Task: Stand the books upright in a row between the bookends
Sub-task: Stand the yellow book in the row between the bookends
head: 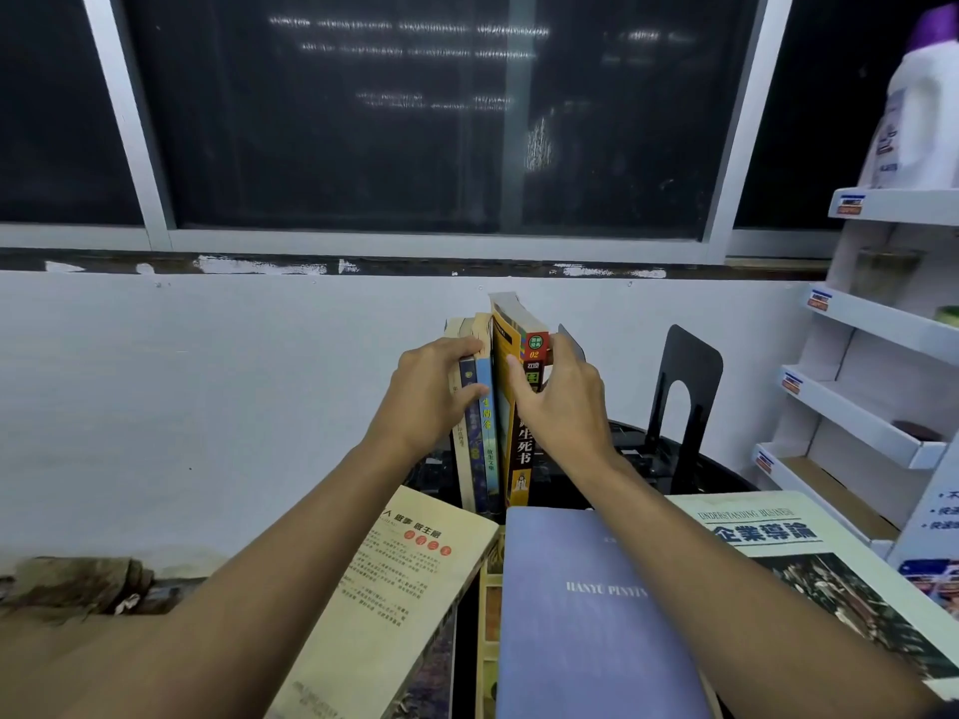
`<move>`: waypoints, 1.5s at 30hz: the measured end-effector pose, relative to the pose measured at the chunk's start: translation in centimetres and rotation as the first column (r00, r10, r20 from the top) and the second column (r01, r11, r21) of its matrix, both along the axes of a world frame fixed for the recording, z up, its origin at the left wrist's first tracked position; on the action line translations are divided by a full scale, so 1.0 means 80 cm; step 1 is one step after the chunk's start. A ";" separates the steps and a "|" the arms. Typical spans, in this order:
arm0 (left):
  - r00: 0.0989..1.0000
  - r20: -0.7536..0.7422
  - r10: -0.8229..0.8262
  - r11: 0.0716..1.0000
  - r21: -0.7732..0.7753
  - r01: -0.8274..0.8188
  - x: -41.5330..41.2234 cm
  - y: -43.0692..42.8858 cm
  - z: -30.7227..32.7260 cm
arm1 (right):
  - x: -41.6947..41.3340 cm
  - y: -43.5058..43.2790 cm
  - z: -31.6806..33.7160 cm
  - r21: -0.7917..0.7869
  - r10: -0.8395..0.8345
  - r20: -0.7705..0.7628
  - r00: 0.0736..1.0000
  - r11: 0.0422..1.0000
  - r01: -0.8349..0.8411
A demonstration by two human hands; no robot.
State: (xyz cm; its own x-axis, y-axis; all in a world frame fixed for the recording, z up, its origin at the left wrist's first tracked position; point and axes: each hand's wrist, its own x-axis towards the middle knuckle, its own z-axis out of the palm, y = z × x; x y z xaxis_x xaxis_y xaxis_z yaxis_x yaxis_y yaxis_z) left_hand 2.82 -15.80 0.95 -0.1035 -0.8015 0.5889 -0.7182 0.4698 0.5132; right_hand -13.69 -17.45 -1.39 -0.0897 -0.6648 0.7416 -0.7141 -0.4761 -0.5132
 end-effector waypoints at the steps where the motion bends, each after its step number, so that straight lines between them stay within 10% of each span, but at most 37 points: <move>1: 1.000 0.003 0.001 1.000 0.001 -0.001 -0.001 0.000 0.000 | -0.003 0.003 0.001 0.013 0.041 -0.001 0.999 0.999 -0.041; 15: 1.000 0.017 0.004 1.000 0.014 -0.004 -0.003 0.000 0.002 | -0.049 0.020 0.025 0.425 0.463 -0.121 0.878 0.823 -0.376; 45: 0.991 0.095 -0.093 0.994 0.064 0.088 0.001 0.056 -0.003 | -0.094 0.063 0.030 0.499 0.369 -0.344 0.863 0.851 -0.165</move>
State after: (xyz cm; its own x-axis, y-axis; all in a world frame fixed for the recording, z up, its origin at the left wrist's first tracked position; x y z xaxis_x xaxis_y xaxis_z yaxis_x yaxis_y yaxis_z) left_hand 2.92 -11.31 0.68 -0.2320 -0.8193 0.5243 -0.7223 0.5061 0.4713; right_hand -21.19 -12.45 1.04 0.3861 -0.8761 0.2887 -0.7829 -0.4767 -0.3997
